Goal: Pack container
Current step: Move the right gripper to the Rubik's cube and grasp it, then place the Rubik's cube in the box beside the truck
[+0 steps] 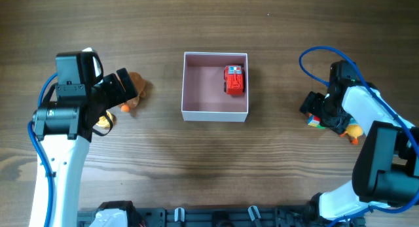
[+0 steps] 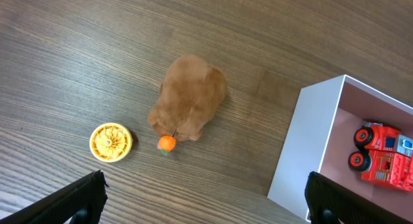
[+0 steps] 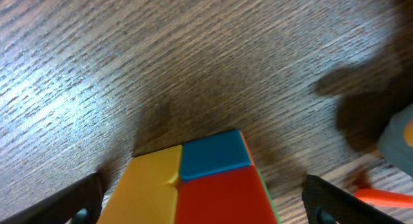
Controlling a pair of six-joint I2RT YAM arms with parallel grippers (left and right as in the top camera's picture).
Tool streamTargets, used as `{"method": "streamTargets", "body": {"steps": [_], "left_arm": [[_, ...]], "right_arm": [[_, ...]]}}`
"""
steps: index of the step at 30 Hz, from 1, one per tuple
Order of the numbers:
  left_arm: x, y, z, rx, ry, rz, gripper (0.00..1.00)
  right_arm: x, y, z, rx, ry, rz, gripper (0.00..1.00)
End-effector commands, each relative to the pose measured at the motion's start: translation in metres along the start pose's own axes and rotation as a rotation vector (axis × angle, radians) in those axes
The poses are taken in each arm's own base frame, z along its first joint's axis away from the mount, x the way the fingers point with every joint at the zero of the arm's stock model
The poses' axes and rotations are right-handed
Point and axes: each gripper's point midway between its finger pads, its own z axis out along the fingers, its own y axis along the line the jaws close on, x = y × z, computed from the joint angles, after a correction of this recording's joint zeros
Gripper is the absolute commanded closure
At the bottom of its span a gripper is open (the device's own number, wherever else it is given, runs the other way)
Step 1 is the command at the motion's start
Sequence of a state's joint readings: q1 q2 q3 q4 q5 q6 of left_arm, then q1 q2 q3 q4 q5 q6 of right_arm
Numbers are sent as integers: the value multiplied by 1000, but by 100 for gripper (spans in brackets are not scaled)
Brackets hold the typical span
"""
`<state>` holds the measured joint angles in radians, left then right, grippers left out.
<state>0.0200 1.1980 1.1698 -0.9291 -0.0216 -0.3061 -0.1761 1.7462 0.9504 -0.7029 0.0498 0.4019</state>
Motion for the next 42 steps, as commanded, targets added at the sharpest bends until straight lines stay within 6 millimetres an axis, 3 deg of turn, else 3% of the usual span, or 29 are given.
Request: {"method": "streamTargets", "body": {"steps": [1, 8, 11, 13, 14, 16, 18, 19, 21, 23, 25, 26, 28, 31, 34, 37, 42], "left_arm": [[-4, 1, -3, -3, -16, -20, 0], [-4, 1, -3, -3, -15, -20, 0], [-4, 1, -3, -3, -15, -20, 0], [-4, 1, -3, -4, -16, -20, 0], [-4, 1, -3, -4, -16, -20, 0], [-5, 2, -3, -4, -19, -22, 0], [-7, 8, -3, -15, -23, -39, 0], [-8, 11, -3, -21, -24, -48, 0], [-8, 12, -3, -23, -24, -50, 0], [-8, 12, -4, -23, -23, -51, 0], [-8, 12, -3, -23, -22, -51, 0], [-8, 12, -3, -24, -22, -51, 0], [-7, 12, -3, -25, -18, -51, 0], [-7, 12, -3, -25, -18, -51, 0], [-7, 12, -3, -25, -18, -51, 0], [-7, 12, -3, -25, -18, -51, 0], [-7, 12, -3, -24, -18, -51, 0]], "right_arm": [[10, -3, 10, 11, 45, -10, 21], [12, -4, 10, 15, 55, -11, 38], [12, -4, 10, 16, 55, -11, 54], [11, -3, 8, 12, 48, -12, 76], [9, 0, 3, 5, 32, -19, 80], [-2, 25, -28, -35, -51, -106, 80], [-13, 67, -82, -106, -173, -230, 81], [-13, 98, -120, -162, -247, -302, 86], [-1, 151, -182, -272, -364, -426, 89], [32, 222, -247, -446, -478, -524, 89], [64, 275, -275, -593, -544, -574, 90], [77, 293, -271, -614, -545, -571, 91], [93, 321, -232, -583, -479, -588, 94], [95, 335, -166, -470, -373, -639, 96], [93, 340, -121, -386, -316, -673, 94], [79, 339, -106, -368, -313, -649, 93], [60, 339, -105, -377, -338, -627, 84]]}}
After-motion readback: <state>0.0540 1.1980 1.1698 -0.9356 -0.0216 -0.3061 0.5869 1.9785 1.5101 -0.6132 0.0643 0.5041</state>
